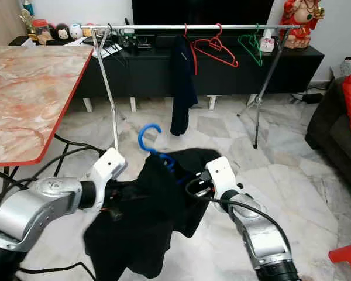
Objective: Hang hanger
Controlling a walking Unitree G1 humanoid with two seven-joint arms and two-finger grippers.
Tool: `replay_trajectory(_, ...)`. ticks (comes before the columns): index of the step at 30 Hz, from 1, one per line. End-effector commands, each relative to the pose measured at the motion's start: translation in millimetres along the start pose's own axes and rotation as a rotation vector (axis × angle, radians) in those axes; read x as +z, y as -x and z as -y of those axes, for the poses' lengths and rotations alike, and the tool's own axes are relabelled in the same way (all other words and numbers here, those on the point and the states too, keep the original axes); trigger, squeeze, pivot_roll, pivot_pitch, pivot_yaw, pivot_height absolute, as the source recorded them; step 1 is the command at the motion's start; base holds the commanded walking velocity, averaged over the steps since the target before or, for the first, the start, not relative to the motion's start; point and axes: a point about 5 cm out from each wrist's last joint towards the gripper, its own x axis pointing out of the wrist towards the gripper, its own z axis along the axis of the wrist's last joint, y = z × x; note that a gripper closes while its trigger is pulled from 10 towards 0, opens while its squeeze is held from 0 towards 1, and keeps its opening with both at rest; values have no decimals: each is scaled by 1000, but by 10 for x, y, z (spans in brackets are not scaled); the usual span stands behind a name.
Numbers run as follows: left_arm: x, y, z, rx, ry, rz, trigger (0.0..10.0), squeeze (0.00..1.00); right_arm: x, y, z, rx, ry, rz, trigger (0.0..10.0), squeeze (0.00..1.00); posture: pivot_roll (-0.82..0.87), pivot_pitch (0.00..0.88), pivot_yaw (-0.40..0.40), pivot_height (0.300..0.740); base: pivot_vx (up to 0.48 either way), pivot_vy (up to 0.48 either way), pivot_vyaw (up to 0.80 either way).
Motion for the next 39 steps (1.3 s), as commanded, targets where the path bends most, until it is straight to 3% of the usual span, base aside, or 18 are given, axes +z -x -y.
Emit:
replay_trajectory(1,44,23,1,-6,-63,6,10000,0,93,-14,29,-5,47,23,0,0,-19,0,-41,740,0,0,0)
replay_trajectory(4,34,80,-60,5,-79,0,10000,0,105,-5,59,-8,79,12,0,0,-19,0,-41,740,0,0,0)
replay_trajectory(6,47,170,-94,-24,-138,31,10000,0,77,9,110,-20,167,-23,0,0,-19,0,-47,740,0,0,0)
replay_trajectory(10,43,299,-92,-99,-211,64,10000,0,47,20,148,-23,177,-41,0,0,-19,0,-47,740,0,0,0)
replay_trajectory(15,-120,447,0,-249,-316,-77,10000,0,32,31,208,-34,248,-68,0,0,-17,1,-51,740,0,0,0)
replay_trajectory(18,-186,462,-5,-263,-343,-134,10000,0,35,32,216,-33,251,-69,0,0,-17,1,-51,740,0,0,0)
replay_trajectory(19,-263,466,-37,-261,-393,-197,10000,0,38,31,228,-33,273,-76,0,0,-16,1,-53,740,0,0,0)
replay_trajectory(21,-307,468,-58,-260,-426,-229,10000,0,39,29,236,-32,287,-79,0,0,-16,1,-53,740,0,0,0)
replay_trajectory(23,-295,464,-26,-294,-397,-189,10000,0,36,28,239,-31,285,-79,0,0,-16,1,-53,740,0,0,0)
replay_trajectory(25,-203,499,29,-346,-362,-78,10000,0,14,38,272,-38,300,-93,0,0,-21,1,-54,740,0,0,0)
replay_trajectory(30,-165,530,74,-397,-366,-32,10000,0,-21,31,296,-43,319,-110,0,0,-16,2,-57,740,0,0,0)
replay_trajectory(31,-163,512,95,-405,-370,-34,10000,0,-15,21,289,-43,314,-109,3333,0,-16,2,-57,740,0,0,0)
replay_trajectory(32,-165,498,108,-411,-377,-35,10000,0,-10,14,284,-42,312,-108,10000,0,-16,2,-57,740,0,0,0)
replay_trajectory(36,-149,422,175,-440,-385,-17,10000,0,74,-9,229,2,273,-70,10000,16,-16,2,-57,740,0,0,0)
replay_trajectory(37,-151,397,196,-453,-391,-13,10000,0,130,-2,200,55,260,-41,10000,824,-16,2,-57,740,0,0,0)
replay_trajectory(38,-151,393,200,-455,-392,-13,10000,0,141,1,194,67,258,-34,10000,824,-16,2,-57,740,0,0,0)
replay_trajectory(39,-151,388,200,-458,-391,-11,10000,0,154,2,192,83,261,-30,10000,1000,-23,2,-52,740,0,0,0)
